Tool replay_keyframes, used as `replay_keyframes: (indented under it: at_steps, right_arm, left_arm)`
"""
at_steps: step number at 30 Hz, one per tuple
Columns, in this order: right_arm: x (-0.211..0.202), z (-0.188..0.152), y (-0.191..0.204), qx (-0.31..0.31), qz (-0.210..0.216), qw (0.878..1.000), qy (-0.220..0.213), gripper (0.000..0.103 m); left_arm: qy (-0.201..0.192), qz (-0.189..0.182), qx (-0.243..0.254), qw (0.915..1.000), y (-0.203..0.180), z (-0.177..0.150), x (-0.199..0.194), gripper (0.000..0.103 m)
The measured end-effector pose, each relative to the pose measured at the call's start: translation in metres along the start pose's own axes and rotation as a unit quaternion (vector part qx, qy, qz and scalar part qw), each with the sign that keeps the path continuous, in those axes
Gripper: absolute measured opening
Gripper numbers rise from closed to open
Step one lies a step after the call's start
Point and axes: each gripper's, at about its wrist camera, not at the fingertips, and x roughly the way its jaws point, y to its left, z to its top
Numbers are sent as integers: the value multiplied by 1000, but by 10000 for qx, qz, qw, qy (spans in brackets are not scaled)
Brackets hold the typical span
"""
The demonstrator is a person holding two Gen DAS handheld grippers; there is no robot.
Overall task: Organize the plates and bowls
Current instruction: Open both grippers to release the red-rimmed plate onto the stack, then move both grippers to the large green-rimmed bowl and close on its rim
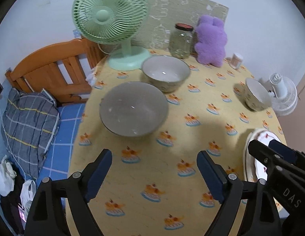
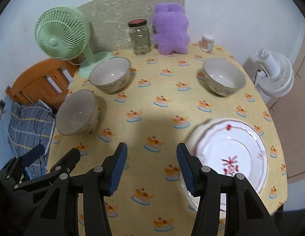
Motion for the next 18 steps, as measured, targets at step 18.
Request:
replay_keyframes:
  at_steps: [18]
  right_arm:
    - [84, 68, 64, -101, 514, 9986, 96, 63]
  left_arm:
    - [51, 447, -325, 9985, 61, 61, 75, 89]
